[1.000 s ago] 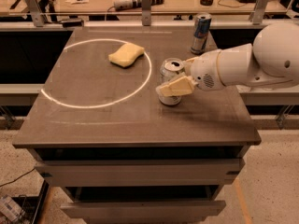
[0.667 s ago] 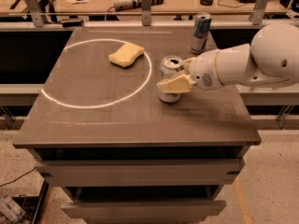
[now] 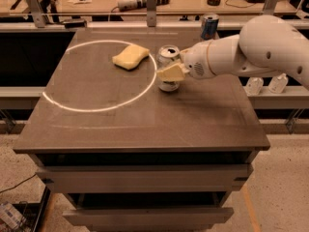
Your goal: Move 7up can near sponge
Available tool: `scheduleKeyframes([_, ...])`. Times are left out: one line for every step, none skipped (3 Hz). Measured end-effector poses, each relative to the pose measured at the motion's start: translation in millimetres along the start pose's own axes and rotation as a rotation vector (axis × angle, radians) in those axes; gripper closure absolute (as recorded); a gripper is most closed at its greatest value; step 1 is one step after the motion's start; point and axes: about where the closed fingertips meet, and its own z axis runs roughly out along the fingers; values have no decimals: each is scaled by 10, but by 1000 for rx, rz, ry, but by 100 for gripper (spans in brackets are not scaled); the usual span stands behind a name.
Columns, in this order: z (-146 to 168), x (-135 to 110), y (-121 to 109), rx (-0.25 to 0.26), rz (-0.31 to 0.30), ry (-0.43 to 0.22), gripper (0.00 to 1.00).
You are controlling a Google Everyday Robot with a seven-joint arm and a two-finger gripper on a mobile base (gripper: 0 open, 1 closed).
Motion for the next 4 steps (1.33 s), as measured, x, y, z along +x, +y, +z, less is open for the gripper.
scheduleKeyframes([208,10,-295,61,34,26,100])
scheduleKeyframes([272,-1,-392,79,50,36,100])
scheduleKeyframes([259,-23,-394,79,50,36,100])
scheduleKeyframes([260,-23,-395,79,50,36,100])
